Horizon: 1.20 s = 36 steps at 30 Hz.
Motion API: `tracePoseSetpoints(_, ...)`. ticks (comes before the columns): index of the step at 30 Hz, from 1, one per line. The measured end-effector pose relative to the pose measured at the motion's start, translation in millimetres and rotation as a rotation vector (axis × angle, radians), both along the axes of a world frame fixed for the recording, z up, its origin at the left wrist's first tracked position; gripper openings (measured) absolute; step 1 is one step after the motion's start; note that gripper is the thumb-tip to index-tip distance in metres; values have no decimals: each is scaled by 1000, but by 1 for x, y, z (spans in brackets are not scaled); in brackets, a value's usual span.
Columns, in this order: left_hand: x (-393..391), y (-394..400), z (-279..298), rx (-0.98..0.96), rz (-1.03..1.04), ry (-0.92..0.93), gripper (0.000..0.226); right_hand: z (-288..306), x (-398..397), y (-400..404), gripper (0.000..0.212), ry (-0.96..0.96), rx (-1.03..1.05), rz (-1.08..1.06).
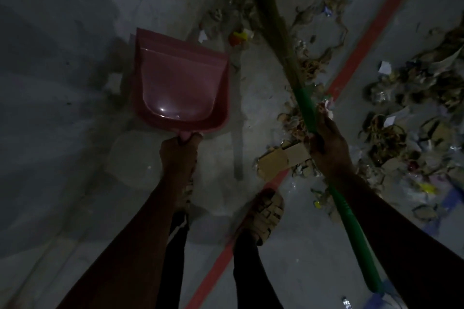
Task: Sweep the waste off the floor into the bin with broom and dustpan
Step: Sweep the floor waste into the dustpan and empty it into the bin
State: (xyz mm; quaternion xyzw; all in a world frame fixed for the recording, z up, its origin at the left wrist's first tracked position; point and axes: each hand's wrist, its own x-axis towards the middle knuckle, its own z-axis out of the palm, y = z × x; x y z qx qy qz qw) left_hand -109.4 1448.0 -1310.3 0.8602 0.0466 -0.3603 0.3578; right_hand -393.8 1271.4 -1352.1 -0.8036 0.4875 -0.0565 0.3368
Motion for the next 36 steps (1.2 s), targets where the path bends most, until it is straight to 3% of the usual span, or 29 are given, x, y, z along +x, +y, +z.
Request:
tracePoseSetpoints(14, 60, 58, 4, -28, -36, 81, 42, 5, 145, 25, 52, -34, 164, 58)
tracePoseSetpoints(19, 83, 63, 10, -73, -52, 106, 43, 8, 205, 36, 47, 104, 425, -106)
tracePoseSetpoints(22, 93, 64, 14, -71, -53, 136, 44, 4, 224, 43, 46, 196, 481, -170)
tracePoseSetpoints(27, 106, 70, 17, -91, -83, 141, 46, -4, 203, 58, 41, 204, 398, -204)
tracePoseSetpoints(36, 115, 56, 22, -93, -155, 138, 40, 6, 90, 111, 57, 210, 131, -129)
